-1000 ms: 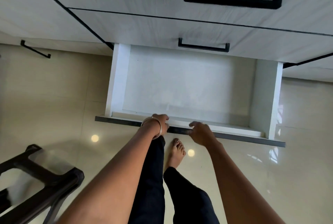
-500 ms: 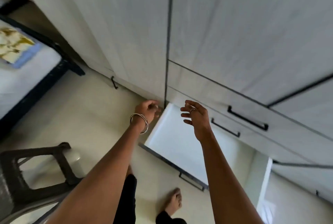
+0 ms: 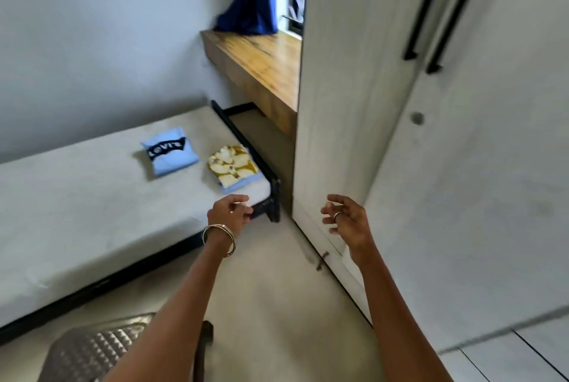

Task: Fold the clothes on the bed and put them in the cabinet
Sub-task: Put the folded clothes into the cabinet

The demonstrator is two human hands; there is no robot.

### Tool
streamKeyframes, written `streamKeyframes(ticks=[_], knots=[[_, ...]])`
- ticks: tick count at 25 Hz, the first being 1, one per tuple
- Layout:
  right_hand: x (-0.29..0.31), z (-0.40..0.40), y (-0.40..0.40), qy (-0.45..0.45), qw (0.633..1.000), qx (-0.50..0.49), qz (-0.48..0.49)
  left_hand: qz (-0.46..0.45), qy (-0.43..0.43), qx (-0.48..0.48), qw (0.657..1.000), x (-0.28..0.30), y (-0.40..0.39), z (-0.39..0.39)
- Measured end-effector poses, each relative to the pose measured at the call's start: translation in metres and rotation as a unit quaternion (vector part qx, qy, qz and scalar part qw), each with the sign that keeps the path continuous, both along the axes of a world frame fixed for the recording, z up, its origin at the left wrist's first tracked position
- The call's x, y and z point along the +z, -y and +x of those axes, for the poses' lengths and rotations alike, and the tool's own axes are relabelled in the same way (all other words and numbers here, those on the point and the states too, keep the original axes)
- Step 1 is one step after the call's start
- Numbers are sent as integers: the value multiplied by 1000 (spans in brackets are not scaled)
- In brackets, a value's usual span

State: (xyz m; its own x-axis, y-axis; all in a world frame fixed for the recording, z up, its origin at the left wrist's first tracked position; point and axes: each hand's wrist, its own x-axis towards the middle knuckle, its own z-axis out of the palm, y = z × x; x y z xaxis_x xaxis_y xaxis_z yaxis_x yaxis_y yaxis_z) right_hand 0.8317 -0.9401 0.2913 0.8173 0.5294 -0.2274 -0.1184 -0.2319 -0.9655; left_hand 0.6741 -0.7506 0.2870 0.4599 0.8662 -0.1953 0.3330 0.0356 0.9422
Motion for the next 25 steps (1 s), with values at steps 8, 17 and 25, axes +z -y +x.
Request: streamKeyframes(ticks=[8, 17, 25], knots=[[-16, 3, -229, -7, 995, 102, -23, -83, -12, 140, 987, -14, -209, -46], [-104, 108, -441, -69, 987, 96, -107, -206, -43, 189, 959, -98, -397, 26], [-161, 180, -559, -92, 954, 113, -263, -302, -110, 162, 933, -145, -510, 112]])
